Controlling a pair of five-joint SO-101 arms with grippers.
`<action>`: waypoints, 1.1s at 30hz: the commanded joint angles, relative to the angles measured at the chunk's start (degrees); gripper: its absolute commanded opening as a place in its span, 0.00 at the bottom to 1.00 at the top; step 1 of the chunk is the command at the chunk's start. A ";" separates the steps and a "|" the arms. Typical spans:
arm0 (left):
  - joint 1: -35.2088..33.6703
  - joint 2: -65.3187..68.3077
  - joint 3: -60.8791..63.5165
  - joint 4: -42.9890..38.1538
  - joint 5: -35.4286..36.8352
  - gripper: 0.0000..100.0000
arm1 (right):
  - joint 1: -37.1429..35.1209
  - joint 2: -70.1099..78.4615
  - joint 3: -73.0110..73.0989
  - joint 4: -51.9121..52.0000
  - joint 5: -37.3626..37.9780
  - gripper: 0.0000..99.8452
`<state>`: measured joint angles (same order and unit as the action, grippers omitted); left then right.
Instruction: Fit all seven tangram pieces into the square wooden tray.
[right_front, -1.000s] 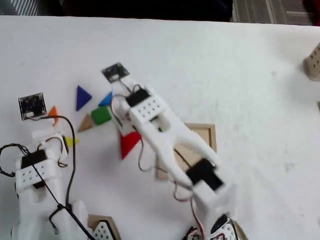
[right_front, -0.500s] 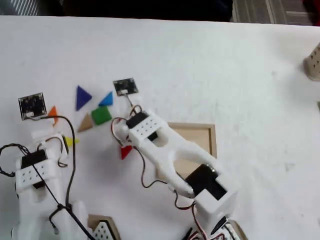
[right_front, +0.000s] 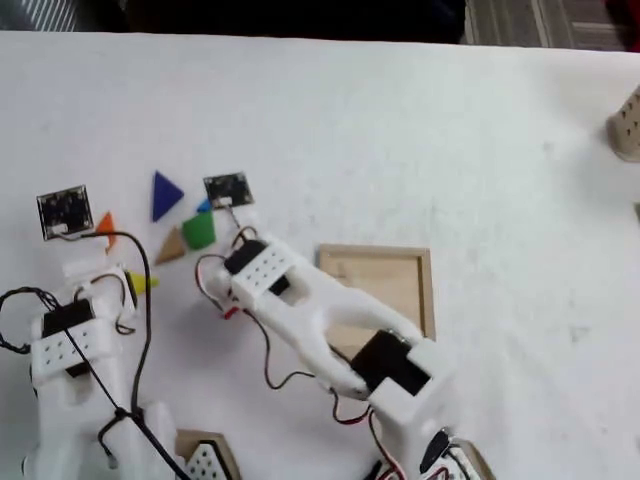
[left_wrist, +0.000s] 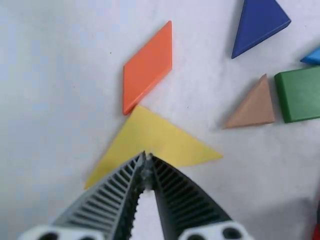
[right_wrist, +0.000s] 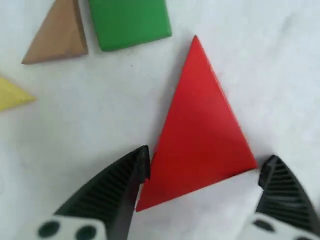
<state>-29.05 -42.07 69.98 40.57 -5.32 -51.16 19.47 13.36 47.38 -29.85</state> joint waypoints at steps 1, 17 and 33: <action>-0.48 -1.63 -0.26 -1.23 -0.18 0.02 | 0.31 0.31 -3.25 -0.66 -1.05 0.35; 0.66 -1.54 -0.18 -0.97 -0.35 0.02 | 5.49 0.92 -3.96 -0.75 -5.10 0.26; 0.66 -1.71 0.35 -1.23 -0.44 0.02 | 7.25 0.40 -4.92 -0.57 5.89 0.38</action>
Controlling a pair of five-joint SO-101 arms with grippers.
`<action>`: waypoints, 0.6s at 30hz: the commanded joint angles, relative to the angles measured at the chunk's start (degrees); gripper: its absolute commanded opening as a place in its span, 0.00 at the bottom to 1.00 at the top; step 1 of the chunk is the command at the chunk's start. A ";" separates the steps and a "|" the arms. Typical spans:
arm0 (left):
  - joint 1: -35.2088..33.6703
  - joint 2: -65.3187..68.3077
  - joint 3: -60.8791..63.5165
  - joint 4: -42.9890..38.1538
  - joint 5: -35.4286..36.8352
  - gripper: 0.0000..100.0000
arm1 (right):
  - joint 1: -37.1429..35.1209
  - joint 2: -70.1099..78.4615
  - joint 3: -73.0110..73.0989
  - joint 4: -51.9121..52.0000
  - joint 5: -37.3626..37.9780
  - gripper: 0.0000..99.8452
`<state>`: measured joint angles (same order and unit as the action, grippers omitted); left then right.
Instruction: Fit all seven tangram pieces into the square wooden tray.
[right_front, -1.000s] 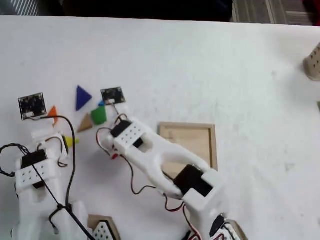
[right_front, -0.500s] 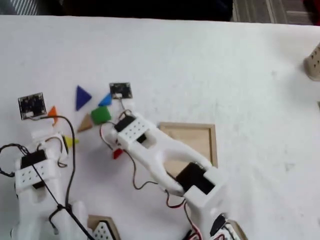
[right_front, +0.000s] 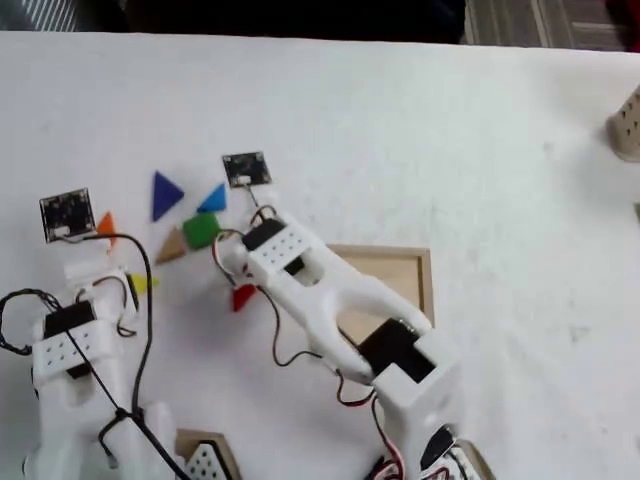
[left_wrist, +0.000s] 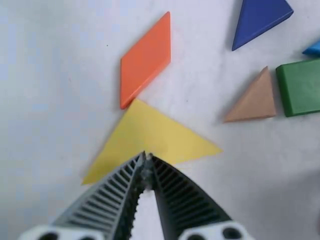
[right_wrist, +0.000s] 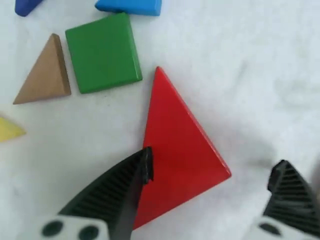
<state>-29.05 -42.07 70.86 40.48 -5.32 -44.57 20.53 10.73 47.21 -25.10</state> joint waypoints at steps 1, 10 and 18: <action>0.66 -1.71 -0.53 -1.14 -0.44 0.02 | 0.31 -0.57 -2.81 -0.40 1.14 0.38; 0.66 -1.71 -0.53 -1.14 -0.44 0.02 | -2.42 -0.66 -4.22 -1.45 -1.93 0.38; 0.66 -1.71 -0.53 -1.14 -0.44 0.02 | -3.65 -0.57 -5.45 -1.45 -7.82 0.38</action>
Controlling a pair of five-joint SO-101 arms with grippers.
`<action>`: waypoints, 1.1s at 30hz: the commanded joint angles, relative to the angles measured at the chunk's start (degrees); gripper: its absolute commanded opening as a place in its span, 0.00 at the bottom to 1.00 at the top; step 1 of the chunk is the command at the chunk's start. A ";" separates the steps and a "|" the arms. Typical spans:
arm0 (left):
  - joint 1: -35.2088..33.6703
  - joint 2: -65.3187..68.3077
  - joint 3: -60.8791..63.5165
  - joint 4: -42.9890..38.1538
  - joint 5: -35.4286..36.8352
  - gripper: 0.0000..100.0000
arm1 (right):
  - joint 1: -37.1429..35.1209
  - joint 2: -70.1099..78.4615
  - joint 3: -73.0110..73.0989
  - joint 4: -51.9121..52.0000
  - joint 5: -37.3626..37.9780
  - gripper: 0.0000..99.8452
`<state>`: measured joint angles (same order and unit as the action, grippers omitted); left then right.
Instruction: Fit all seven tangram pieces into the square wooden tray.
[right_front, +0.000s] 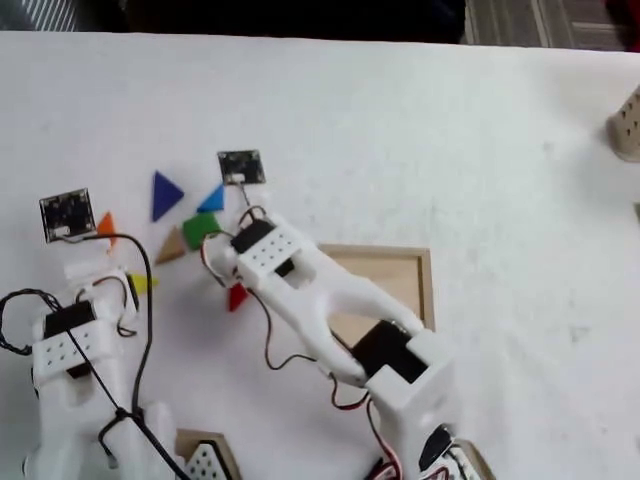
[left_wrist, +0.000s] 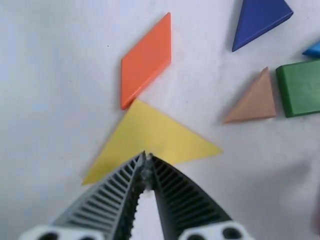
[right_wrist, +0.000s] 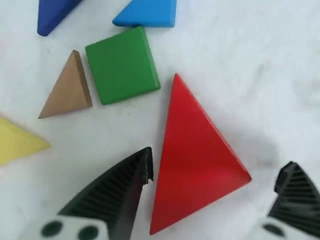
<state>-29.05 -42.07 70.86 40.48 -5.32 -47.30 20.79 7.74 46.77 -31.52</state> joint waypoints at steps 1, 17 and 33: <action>0.66 -1.71 -0.53 -1.14 -0.44 0.02 | -1.01 -0.84 -2.46 -1.10 -1.76 0.38; 0.66 -1.63 -0.53 -1.14 -0.44 0.02 | -1.19 3.65 -2.46 -3.21 -2.29 0.31; 0.48 -1.63 -0.53 -1.14 -0.44 0.02 | 0.31 3.30 -2.46 -0.84 8.18 0.17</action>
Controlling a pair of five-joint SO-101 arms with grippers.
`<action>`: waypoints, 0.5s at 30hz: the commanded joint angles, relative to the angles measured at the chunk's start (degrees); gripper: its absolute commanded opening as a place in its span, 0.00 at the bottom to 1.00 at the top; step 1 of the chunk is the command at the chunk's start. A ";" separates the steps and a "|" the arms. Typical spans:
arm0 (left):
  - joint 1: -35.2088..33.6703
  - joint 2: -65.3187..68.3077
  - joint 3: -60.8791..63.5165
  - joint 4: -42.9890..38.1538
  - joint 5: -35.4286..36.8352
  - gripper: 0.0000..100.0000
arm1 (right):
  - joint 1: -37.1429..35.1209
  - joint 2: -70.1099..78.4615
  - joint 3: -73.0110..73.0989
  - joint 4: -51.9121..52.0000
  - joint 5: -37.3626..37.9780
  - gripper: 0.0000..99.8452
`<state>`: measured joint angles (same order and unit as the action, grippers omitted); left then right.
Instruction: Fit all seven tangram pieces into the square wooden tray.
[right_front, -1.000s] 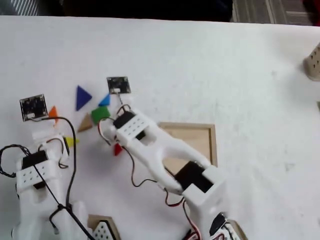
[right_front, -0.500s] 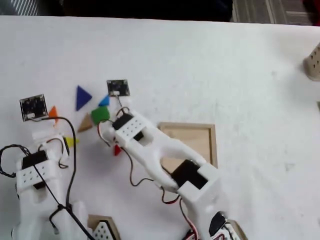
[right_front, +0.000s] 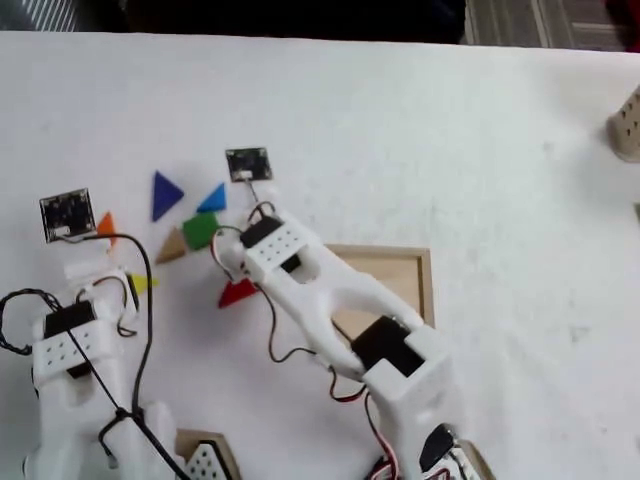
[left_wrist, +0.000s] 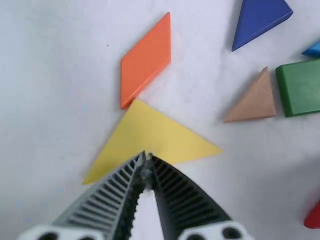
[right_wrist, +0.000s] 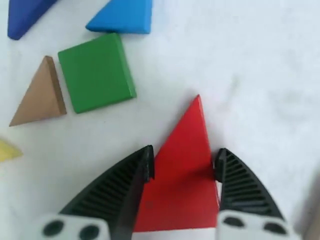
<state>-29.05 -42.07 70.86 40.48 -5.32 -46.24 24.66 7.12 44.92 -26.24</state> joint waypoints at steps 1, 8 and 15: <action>0.48 -1.63 -0.53 -1.14 -0.44 0.02 | -0.75 -0.57 -1.85 1.98 4.04 0.17; 0.48 -1.80 -0.35 -1.14 -0.44 0.02 | -0.75 -6.20 -2.29 14.02 24.09 0.17; 0.48 -1.80 -0.26 -1.14 -0.44 0.02 | -2.95 -16.92 6.07 15.60 41.67 0.17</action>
<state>-29.05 -42.07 70.86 40.48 -5.32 -48.18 14.20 10.99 59.87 8.92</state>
